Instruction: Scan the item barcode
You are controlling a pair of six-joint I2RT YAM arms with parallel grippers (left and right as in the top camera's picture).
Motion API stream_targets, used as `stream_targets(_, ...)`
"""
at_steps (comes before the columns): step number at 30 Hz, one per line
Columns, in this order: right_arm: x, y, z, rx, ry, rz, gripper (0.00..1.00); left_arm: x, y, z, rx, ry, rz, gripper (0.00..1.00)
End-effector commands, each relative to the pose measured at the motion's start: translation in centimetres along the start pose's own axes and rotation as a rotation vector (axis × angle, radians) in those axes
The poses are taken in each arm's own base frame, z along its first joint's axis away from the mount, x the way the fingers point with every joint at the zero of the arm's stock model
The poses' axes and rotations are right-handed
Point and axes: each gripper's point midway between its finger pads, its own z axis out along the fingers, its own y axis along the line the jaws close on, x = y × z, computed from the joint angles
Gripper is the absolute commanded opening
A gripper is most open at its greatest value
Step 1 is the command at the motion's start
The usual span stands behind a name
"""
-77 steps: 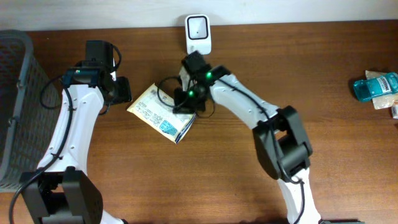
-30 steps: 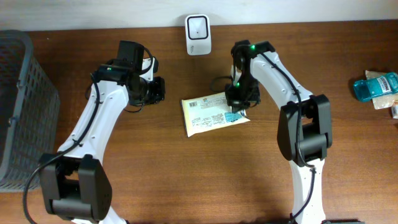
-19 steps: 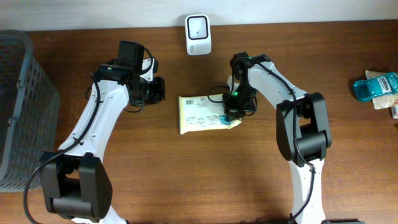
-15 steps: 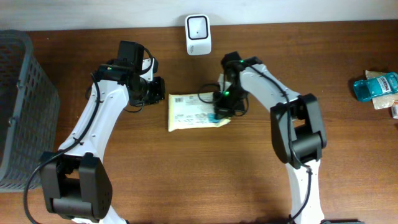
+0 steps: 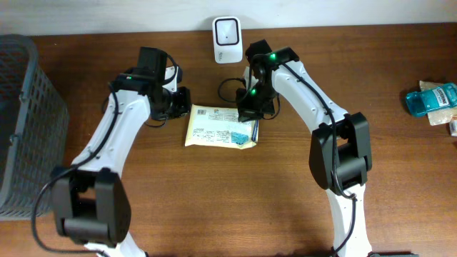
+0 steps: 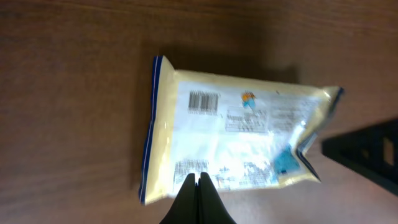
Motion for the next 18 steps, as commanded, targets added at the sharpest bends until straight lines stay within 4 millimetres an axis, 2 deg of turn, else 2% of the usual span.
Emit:
stream_targets(1,-0.2,-0.2,-0.2,0.011,-0.017,-0.045,0.07,1.0,-1.4,3.8,0.063,0.080,-0.002,0.00)
stream_targets(2,-0.2,-0.2,0.1,0.010,-0.017,-0.047,0.04,1.5,-2.2,4.6,0.101,0.106,0.004,0.00)
stream_targets(6,-0.3,0.2,1.2,-0.013,-0.025,-0.065,0.04,2.9,-4.1,7.6,0.147,0.161,0.039,0.00)
stream_targets(10,0.1,-0.3,2.9,-0.039,-0.008,-0.062,0.04,4.1,-3.6,9.7,0.120,0.211,0.036,0.00)
stream_targets(12,0.5,-1.0,4.0,-0.033,0.002,-0.056,0.04,4.4,-2.3,10.6,0.072,0.224,0.023,0.00)
stream_targets(14,0.6,-2.4,5.2,-0.009,-0.002,-0.045,0.04,4.5,0.6,10.8,-0.072,0.221,-0.029,0.00)
stream_targets(15,0.5,-3.4,5.4,0.027,-0.012,-0.026,0.04,4.4,1.7,10.7,-0.129,0.215,-0.034,0.00)
stream_targets(16,0.1,-5.3,5.3,0.101,-0.034,0.010,0.04,4.4,2.9,10.4,-0.188,0.209,-0.035,0.00)
stream_targets(18,-0.7,-7.3,4.5,0.182,-0.069,0.032,0.04,4.1,4.2,9.9,-0.243,0.199,-0.040,0.00)
